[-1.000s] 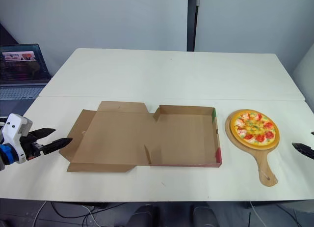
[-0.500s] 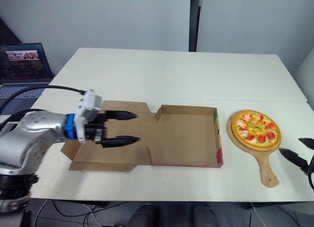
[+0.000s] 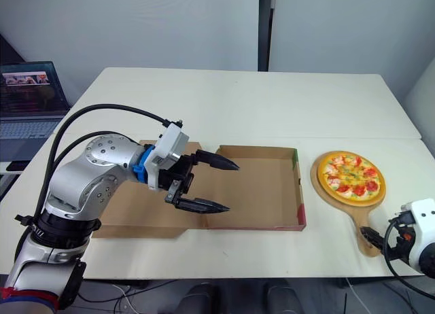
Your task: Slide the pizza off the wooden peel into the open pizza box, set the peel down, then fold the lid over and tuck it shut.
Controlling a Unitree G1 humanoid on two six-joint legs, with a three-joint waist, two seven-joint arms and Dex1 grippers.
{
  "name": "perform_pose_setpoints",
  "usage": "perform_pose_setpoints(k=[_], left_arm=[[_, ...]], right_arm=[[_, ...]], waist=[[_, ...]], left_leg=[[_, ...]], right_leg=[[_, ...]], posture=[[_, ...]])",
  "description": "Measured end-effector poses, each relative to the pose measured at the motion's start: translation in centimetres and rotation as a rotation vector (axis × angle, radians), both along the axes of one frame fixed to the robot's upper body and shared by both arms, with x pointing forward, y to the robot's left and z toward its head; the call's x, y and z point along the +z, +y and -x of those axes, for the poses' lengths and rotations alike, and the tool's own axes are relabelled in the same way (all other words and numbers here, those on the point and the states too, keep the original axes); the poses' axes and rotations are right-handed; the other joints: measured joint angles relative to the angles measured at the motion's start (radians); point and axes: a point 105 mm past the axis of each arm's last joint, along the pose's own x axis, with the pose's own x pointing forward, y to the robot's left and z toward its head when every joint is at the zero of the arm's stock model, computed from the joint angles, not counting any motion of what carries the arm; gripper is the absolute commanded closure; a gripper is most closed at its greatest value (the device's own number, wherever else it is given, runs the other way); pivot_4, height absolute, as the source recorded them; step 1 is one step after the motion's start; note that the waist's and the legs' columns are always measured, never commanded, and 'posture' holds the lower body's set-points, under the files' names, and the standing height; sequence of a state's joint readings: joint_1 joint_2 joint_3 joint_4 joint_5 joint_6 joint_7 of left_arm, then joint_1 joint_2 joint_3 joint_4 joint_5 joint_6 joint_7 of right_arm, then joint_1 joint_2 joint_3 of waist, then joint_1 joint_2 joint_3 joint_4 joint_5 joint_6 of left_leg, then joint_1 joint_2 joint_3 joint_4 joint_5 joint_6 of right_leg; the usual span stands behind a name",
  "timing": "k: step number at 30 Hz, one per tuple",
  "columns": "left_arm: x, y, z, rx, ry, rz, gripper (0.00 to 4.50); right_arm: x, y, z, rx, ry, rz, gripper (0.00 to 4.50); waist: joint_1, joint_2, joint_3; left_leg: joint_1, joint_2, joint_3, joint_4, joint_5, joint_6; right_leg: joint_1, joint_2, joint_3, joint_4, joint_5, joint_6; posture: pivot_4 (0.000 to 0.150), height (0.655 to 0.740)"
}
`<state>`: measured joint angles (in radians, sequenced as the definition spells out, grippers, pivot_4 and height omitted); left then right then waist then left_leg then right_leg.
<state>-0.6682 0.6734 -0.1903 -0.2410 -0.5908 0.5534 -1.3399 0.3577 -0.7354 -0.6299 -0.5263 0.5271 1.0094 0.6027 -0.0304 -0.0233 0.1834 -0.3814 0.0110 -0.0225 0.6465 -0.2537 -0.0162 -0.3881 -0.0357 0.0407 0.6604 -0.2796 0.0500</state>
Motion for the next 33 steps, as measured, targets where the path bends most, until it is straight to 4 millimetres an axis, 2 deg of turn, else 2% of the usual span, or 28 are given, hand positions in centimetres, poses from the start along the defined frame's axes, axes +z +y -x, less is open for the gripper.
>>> perform_pose_setpoints(k=[7,12,20,23,26,28,30,33], left_arm=[[-0.2,-1.0,0.1,-0.027,-0.027,0.017,0.04],[-0.3,-1.0,-0.3,-0.013,-0.039,0.011,0.04],[-0.7,-0.8,-0.8,0.011,-0.049,-0.001,0.04],[-0.7,-0.9,-0.8,0.011,-0.053,0.001,0.00],[-0.7,-1.0,-0.9,0.013,-0.064,0.004,0.00],[-0.7,-1.0,-1.0,0.021,-0.072,0.001,0.00],[-0.8,-0.9,-1.2,0.030,-0.074,-0.001,0.00],[-0.8,-0.9,-1.3,0.040,-0.074,-0.002,0.00]], right_arm=[[-1.6,0.0,-1.8,-0.016,0.029,-0.003,0.00],[-1.6,-0.3,-2.8,-0.012,0.020,-0.007,0.00],[-2.0,-0.1,-3.3,0.020,0.022,0.029,0.00],[-2.1,0.1,-3.5,0.044,0.029,0.055,0.61],[-2.2,0.5,-3.7,0.059,0.028,0.045,1.62],[-2.1,0.1,-3.8,0.038,0.028,0.037,2.29],[-2.2,-0.4,-3.7,0.011,0.033,0.028,2.79],[-2.3,-0.7,-3.5,0.007,0.032,0.022,2.90]], waist=[[0.000,0.000,0.000],[-0.002,-0.001,0.000],[-0.003,-0.007,-0.004],[-0.003,-0.009,-0.005],[-0.003,-0.011,-0.006],[-0.002,-0.012,-0.007],[-0.002,-0.013,-0.008],[-0.002,-0.014,-0.008]], left_leg=[[0.000,0.000,0.000,0.000,0.000,0.000],[0.000,0.000,0.000,0.000,0.000,0.000],[0.000,0.001,0.000,0.000,0.000,0.000],[0.001,0.001,0.000,0.000,0.000,0.000],[0.001,0.001,0.000,0.000,0.000,0.000],[0.001,0.001,0.000,0.000,0.000,0.000],[0.001,0.001,0.000,0.000,0.000,0.000],[0.001,0.001,0.000,0.000,0.000,0.000]], right_leg=[[0.000,0.000,0.000,0.000,0.000,0.000],[0.000,0.000,0.000,0.000,0.000,0.000],[0.000,0.001,0.000,0.000,0.000,0.000],[0.000,0.001,0.000,0.000,0.000,0.000],[0.000,0.001,0.000,0.000,0.000,0.000],[0.001,0.001,0.000,0.000,0.000,0.000],[0.001,0.001,0.000,-0.001,0.001,-0.001],[0.001,0.001,0.000,-0.001,0.001,-0.001]], posture=[[0.150,0.7400],[0.150,0.7400],[0.150,0.7400],[0.150,0.7400],[0.150,0.7400],[0.150,0.7400],[0.150,0.7400],[0.150,0.7400]])
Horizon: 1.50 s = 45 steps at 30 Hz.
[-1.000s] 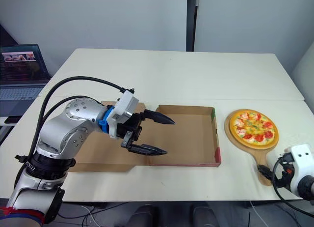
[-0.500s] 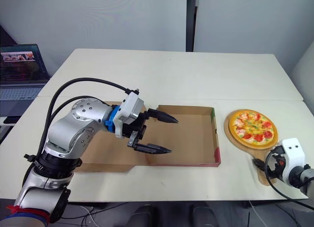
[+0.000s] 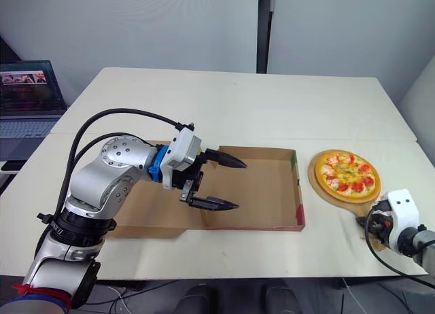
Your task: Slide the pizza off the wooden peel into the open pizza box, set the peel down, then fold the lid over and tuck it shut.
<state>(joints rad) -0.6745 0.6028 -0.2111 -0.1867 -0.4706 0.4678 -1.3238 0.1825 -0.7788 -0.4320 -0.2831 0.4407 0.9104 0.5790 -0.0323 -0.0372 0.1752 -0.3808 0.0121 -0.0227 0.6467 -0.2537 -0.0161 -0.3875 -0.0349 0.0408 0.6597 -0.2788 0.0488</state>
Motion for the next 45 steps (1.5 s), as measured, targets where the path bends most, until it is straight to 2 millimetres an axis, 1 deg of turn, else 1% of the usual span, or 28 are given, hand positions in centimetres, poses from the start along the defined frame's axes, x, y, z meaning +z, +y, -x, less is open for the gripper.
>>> perform_pose_setpoints(k=[3,7,12,15,18,19,21,25,28,30,32,34,36,41,45], left_arm=[[-0.1,0.1,-0.3,0.014,0.001,-0.001,0.00],[0.3,0.3,-0.8,0.042,-0.006,0.007,0.00],[0.7,1.5,-1.5,0.104,-0.013,0.002,0.00],[1.1,2.6,-2.1,0.162,-0.025,0.002,0.00],[1.2,3.5,-2.4,0.200,-0.022,-0.005,0.00],[1.0,3.8,-2.4,0.213,-0.019,-0.016,0.00],[0.6,4.3,-2.4,0.237,-0.008,-0.025,0.00],[0.5,4.9,-2.4,0.278,0.010,-0.018,0.00],[0.3,5.7,-2.2,0.307,0.011,-0.041,0.00],[0.0,6.2,-2.0,0.324,0.020,-0.063,0.00],[-0.1,6.9,-1.8,0.353,0.032,-0.069,0.00],[0.2,7.2,-1.7,0.369,0.026,-0.070,0.00],[0.3,7.3,-1.5,0.369,0.021,-0.059,0.00],[0.0,7.5,-1.0,0.365,0.025,-0.070,0.00],[-0.4,8.1,-0.9,0.380,0.033,-0.093,0.00]], right_arm=[[0.0,-0.2,0.2,0.018,-0.023,0.022,2.90],[0.2,-0.4,-0.1,0.022,-0.067,0.044,2.91],[1.4,-0.9,-0.9,0.035,-0.144,0.098,2.91],[2.9,-2.2,-1.5,0.013,-0.180,0.125,2.91],[5.0,-3.4,-1.9,0.012,-0.226,0.163,2.91],[5.8,-3.6,-2.0,0.024,-0.243,0.183,2.91],[6.7,-3.6,-2.2,0.057,-0.257,0.206,2.91],[8.3,-2.6,-2.9,0.147,-0.280,0.221,2.91],[9.9,-1.2,-3.6,0.230,-0.311,0.241,2.91],[10.8,0.1,-3.9,0.303,-0.321,0.260,2.91],[11.4,2.1,-4.1,0.396,-0.330,0.243,2.91],[11.4,3.9,-4.1,0.479,-0.330,0.220,2.91],[11.0,4.9,-4.2,0.529,-0.318,0.217,2.91],[9.4,6.9,-4.5,0.633,-0.279,0.248,2.91],[8.7,7.7,-4.7,0.684,-0.273,0.287,2.91]], waist=[[0.002,0.000,0.000],[0.000,0.001,0.001],[0.000,0.006,0.004],[0.003,0.012,0.006],[0.002,0.013,0.007],[0.001,0.013,0.007],[0.000,0.013,0.007],[0.000,0.013,0.007],[-0.001,0.013,0.007],[-0.001,0.014,0.008],[-0.002,0.013,0.008],[0.002,0.013,0.008],[0.005,0.013,0.008],[0.008,0.013,0.008],[0.005,0.013,0.008]], left_leg=[[0.000,0.000,0.000,0.000,0.000,0.000],[-0.001,0.000,0.001,0.000,0.000,0.000],[-0.001,0.000,0.000,0.000,0.000,0.000],[-0.001,-0.001,0.000,0.000,0.000,0.000],[-0.002,-0.001,0.000,-0.001,0.000,0.000],[-0.001,-0.001,0.000,-0.001,0.000,0.000],[-0.001,0.000,0.000,-0.001,0.000,0.000],[-0.002,0.000,0.000,-0.001,0.000,0.000],[-0.001,0.000,0.000,-0.001,0.000,0.000],[-0.001,0.000,0.000,-0.001,0.000,0.000],[-0.001,0.001,0.000,-0.001,0.000,0.000],[-0.002,0.000,-0.001,-0.001,0.000,0.000],[-0.002,0.001,-0.001,-0.001,0.000,0.000],[-0.004,0.000,-0.001,0.000,0.000,0.000],[-0.003,0.000,-0.001,0.000,0.000,0.000]], right_leg=[[0.000,0.000,0.000,0.000,0.000,0.000],[-0.001,-0.001,0.001,0.000,0.000,0.000],[-0.001,0.000,0.000,0.001,0.000,0.000],[-0.002,-0.001,0.000,0.001,0.000,0.000],[-0.002,-0.001,0.000,0.000,0.001,-0.002],[-0.002,-0.001,0.000,0.000,0.001,-0.002],[-0.002,0.000,0.000,0.000,0.001,-0.002],[-0.002,0.000,0.000,0.000,0.001,-0.002],[-0.002,0.000,0.000,0.000,0.001,-0.002],[-0.002,0.000,0.000,0.000,0.001,-0.002],[-0.002,0.000,-0.001,0.000,0.001,-0.002],[-0.002,0.000,-0.001,0.000,0.001,-0.002],[-0.002,-0.002,-0.001,-0.001,0.001,-0.002],[-0.002,-0.004,-0.001,-0.001,0.001,-0.002],[-0.003,-0.003,-0.001,-0.001,0.001,-0.002]], posture=[[0.150,0.7400],[0.150,0.7400],[0.150,0.7400],[0.150,0.7400],[0.150,0.7400],[0.150,0.7400],[0.150,0.7400],[0.150,0.7400],[0.150,0.7400],[0.150,0.7400],[0.150,0.7400],[0.150,0.7400],[0.150,0.7400],[0.150,0.7400],[0.150,0.7400]])
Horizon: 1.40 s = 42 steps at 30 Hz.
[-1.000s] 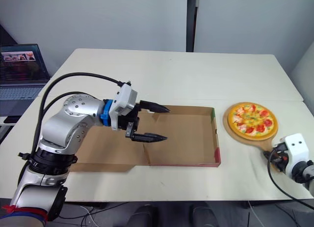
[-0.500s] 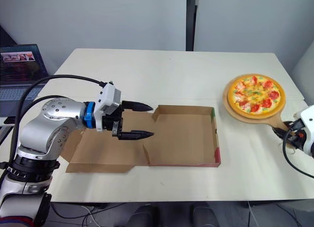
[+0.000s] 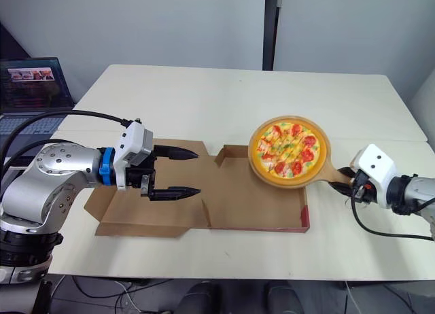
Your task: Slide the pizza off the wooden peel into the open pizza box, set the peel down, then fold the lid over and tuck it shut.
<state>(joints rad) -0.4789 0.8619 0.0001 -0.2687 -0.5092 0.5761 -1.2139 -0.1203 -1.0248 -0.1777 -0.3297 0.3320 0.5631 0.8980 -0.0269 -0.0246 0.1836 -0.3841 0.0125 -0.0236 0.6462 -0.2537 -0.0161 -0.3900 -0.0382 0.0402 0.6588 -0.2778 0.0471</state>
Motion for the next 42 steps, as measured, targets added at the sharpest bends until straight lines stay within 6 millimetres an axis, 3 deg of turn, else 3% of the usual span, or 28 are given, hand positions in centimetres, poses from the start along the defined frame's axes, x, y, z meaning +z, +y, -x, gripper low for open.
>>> perform_pose_setpoints(k=[9,24,35,42], left_arm=[[0.0,0.2,0.1,0.007,-0.002,-0.015,0.00],[0.1,0.4,0.2,-0.004,-0.012,-0.025,0.00],[-0.2,0.1,0.1,-0.015,-0.011,-0.030,0.00],[0.1,-0.4,0.0,-0.022,-0.034,-0.005,0.00]], right_arm=[[0.3,1.3,-1.1,0.092,-0.060,0.089,2.91],[1.0,0.4,-2.2,0.084,-0.130,0.186,2.91],[4.5,-1.7,-4.8,-0.003,-0.336,0.279,2.91],[7.9,-5.1,-5.3,-0.158,-0.451,0.237,2.91]], waist=[[-0.003,0.000,0.000],[-0.003,0.000,0.000],[-0.004,0.000,0.000],[-0.002,0.000,0.000]], left_leg=[[0.000,0.000,0.000,0.000,0.000,0.000],[0.000,0.000,0.000,0.000,0.000,0.000],[0.001,0.000,0.001,0.000,0.000,0.000],[0.000,0.000,0.000,0.000,0.000,0.000]], right_leg=[[0.000,0.001,0.000,0.000,0.000,0.000],[0.000,0.001,0.000,0.001,0.000,0.000],[0.000,0.001,0.000,0.001,0.000,0.000],[0.000,0.000,0.000,0.001,0.000,-0.001]], posture=[[0.150,0.7400],[0.150,0.7400],[0.150,0.7400],[0.150,0.7400]])
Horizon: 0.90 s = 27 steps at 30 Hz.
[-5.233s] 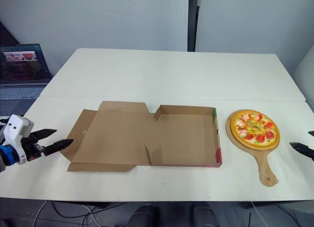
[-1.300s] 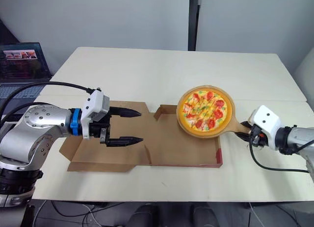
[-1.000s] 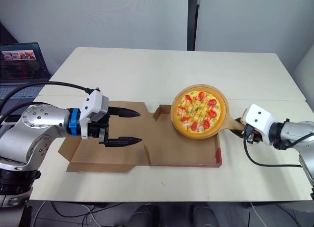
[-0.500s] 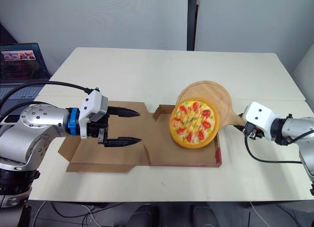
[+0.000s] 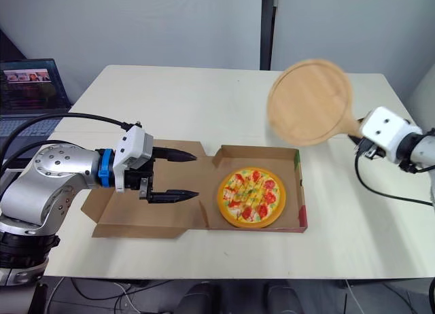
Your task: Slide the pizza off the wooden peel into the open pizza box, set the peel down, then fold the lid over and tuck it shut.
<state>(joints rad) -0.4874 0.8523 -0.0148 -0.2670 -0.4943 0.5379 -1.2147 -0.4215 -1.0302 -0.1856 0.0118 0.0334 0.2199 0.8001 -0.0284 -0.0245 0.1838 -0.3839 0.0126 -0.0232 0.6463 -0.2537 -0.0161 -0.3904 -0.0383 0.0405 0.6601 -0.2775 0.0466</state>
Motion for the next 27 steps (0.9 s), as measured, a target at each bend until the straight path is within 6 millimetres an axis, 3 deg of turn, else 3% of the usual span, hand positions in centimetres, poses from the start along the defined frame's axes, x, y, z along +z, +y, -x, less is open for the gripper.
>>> perform_pose_setpoints(k=[3,6,11,16,27], left_arm=[[0.7,-0.9,0.1,-0.033,-0.001,0.057,0.00],[1.6,-1.7,0.1,-0.055,0.005,0.117,0.00],[2.8,-3.5,0.0,-0.105,0.005,0.200,0.00],[2.7,-4.4,0.5,-0.165,0.013,0.201,0.00],[2.2,-6.3,1.0,-0.272,0.029,0.215,0.00]], right_arm=[[0.1,-1.8,1.6,-0.072,0.009,-0.128,2.91],[-1.9,-3.1,3.2,-0.157,0.078,-0.285,2.91],[-7.7,-4.2,7.4,-0.333,0.265,-0.530,2.91],[-10.3,-4.5,10.1,-0.439,0.321,-0.602,2.91],[-13.1,-4.4,10.6,-0.524,0.423,-0.649,2.91]], waist=[[0.008,0.000,0.000],[0.011,0.000,0.000],[0.020,0.000,0.000],[0.005,0.002,-0.001],[-0.003,0.002,-0.001]], left_leg=[[-0.001,0.000,-0.001,0.000,0.000,0.000],[-0.001,0.000,-0.001,0.000,0.000,0.000],[-0.001,-0.001,-0.002,0.001,0.000,0.000],[0.001,-0.002,-0.001,0.001,0.000,0.000],[0.001,-0.002,-0.001,0.001,0.000,0.000]], right_leg=[[0.001,0.000,0.000,0.001,0.000,0.000],[0.001,0.000,0.001,0.001,0.000,0.000],[0.001,0.001,0.002,0.002,0.000,0.000],[0.002,0.003,0.004,0.003,0.000,0.000],[0.002,0.006,0.004,0.002,0.000,0.000]], posture=[[0.150,0.7400],[0.150,0.7400],[0.150,0.7400],[0.150,0.7400],[0.150,0.7400]])
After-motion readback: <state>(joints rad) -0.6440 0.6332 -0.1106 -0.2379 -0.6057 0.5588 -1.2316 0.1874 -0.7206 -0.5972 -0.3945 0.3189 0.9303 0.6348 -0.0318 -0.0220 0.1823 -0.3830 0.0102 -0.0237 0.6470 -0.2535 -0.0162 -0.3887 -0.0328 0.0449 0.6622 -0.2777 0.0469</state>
